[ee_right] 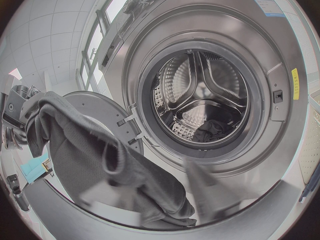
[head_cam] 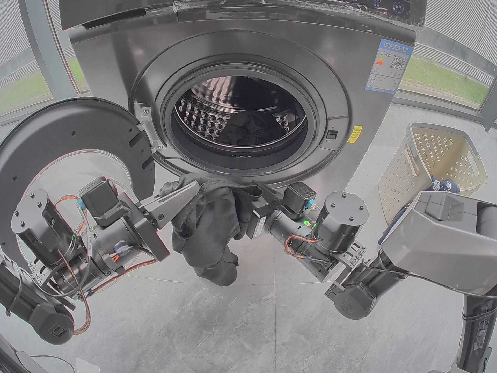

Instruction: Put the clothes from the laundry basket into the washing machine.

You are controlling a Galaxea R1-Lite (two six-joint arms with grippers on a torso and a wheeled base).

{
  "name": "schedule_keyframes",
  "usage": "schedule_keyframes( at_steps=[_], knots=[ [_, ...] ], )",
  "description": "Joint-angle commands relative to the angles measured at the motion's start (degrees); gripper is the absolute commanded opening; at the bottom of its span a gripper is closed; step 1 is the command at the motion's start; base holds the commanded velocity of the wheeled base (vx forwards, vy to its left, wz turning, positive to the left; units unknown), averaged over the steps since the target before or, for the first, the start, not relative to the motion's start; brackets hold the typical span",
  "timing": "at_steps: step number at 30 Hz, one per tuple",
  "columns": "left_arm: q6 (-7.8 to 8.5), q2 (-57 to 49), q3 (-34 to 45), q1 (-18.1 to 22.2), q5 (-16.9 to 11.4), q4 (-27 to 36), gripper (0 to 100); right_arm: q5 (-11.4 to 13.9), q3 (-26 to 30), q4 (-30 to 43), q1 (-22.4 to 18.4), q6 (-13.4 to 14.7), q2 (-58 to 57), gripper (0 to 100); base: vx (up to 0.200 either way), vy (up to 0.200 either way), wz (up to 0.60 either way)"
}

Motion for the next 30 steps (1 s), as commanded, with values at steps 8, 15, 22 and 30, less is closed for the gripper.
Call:
schedule_keyframes(
  at_steps=[8,15,22,30],
  knots=[
    [0.05,0.11,0.28,-0.61,-1.68,-0.04,0,0.1,5.71,-1.16,-2.37,0.09,-7.69,0,0.0,0.0,0.0],
    [-1.27,3.01,-1.83,-4.92,-5.02,0.05,0,2.73,15.99,-2.39,-2.37,0.09,-15.78,0,0.0,0.0,0.0],
    [-2.94,8.19,-1.74,-5.97,-5.99,-0.04,100,5.02,22.58,-2.39,-1.85,0.79,-21.05,0,0.0,0.0,0.0],
    [-5.13,13.38,-3.41,-5.71,-5.55,-0.04,100,6.43,26.01,-2.39,-1.32,5.8,-24.39,0,0.0,0.0,0.0]
  ],
)
